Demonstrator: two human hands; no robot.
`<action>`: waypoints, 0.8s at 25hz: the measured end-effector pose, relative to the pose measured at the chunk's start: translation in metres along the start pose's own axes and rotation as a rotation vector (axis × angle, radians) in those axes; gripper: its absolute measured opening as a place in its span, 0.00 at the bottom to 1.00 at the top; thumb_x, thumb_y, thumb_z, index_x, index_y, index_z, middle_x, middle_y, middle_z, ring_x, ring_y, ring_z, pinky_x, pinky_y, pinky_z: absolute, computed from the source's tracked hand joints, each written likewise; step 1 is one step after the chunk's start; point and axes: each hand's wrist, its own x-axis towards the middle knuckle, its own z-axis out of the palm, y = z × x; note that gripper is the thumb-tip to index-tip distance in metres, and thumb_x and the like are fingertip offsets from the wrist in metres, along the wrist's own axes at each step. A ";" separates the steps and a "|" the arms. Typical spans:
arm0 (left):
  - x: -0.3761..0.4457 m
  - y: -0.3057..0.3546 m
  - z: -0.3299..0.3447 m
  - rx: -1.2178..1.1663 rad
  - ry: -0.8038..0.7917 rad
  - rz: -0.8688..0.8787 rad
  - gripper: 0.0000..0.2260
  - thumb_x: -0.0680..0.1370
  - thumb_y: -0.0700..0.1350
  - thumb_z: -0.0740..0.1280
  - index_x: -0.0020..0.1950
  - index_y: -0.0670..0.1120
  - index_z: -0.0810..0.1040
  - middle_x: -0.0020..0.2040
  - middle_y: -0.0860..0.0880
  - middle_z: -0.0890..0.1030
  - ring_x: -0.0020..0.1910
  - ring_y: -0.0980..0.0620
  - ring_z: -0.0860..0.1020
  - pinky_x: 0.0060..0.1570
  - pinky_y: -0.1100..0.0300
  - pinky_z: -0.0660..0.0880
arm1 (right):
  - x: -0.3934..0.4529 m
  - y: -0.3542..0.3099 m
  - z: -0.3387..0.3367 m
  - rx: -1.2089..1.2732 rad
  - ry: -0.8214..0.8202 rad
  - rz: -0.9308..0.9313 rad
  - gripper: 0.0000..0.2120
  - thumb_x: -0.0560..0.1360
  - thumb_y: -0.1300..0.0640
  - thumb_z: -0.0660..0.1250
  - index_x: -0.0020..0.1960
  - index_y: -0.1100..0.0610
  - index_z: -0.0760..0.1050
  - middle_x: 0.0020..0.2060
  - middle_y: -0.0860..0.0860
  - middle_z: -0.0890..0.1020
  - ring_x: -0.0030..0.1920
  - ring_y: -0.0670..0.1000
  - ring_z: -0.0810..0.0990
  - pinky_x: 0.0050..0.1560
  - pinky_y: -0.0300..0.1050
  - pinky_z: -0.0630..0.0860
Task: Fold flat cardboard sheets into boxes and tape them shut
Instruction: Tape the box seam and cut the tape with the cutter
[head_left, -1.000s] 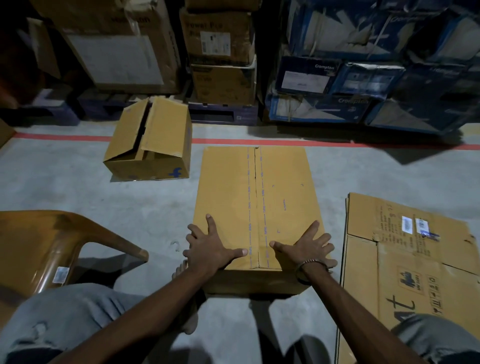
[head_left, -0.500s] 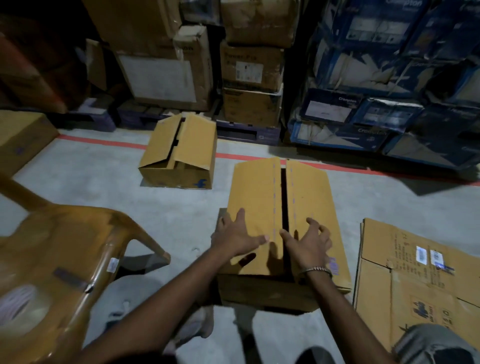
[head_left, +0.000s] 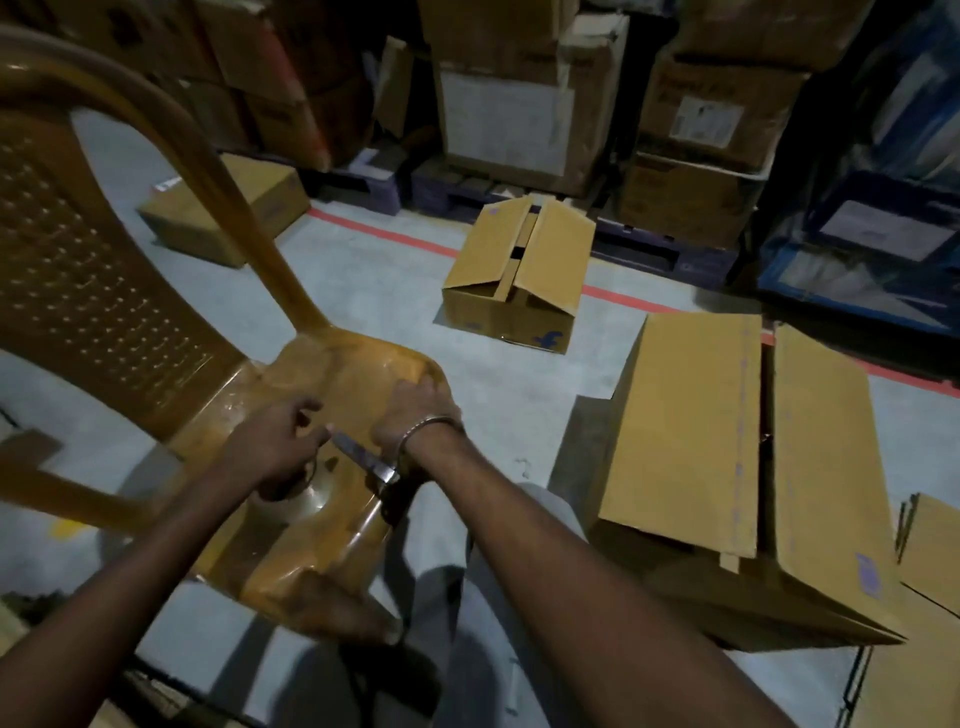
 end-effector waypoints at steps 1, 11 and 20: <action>-0.006 -0.017 0.001 0.025 0.030 0.017 0.22 0.79 0.61 0.69 0.69 0.52 0.78 0.55 0.47 0.84 0.56 0.45 0.81 0.55 0.50 0.77 | 0.011 -0.007 0.017 -0.097 -0.070 0.005 0.34 0.76 0.34 0.65 0.73 0.56 0.70 0.73 0.60 0.68 0.74 0.64 0.65 0.71 0.61 0.69; -0.034 -0.070 0.046 0.530 0.038 0.341 0.36 0.70 0.63 0.65 0.78 0.57 0.69 0.69 0.50 0.81 0.63 0.46 0.81 0.60 0.45 0.73 | 0.020 -0.010 0.061 -0.486 -0.189 -0.182 0.28 0.83 0.46 0.61 0.81 0.38 0.57 0.62 0.60 0.73 0.65 0.62 0.74 0.70 0.64 0.68; -0.031 -0.054 0.052 0.399 0.108 0.305 0.15 0.80 0.55 0.66 0.66 0.59 0.79 0.54 0.53 0.85 0.49 0.50 0.83 0.40 0.57 0.80 | 0.011 0.002 0.058 -0.092 -0.069 -0.031 0.18 0.80 0.57 0.71 0.68 0.57 0.77 0.64 0.61 0.78 0.66 0.61 0.77 0.60 0.51 0.77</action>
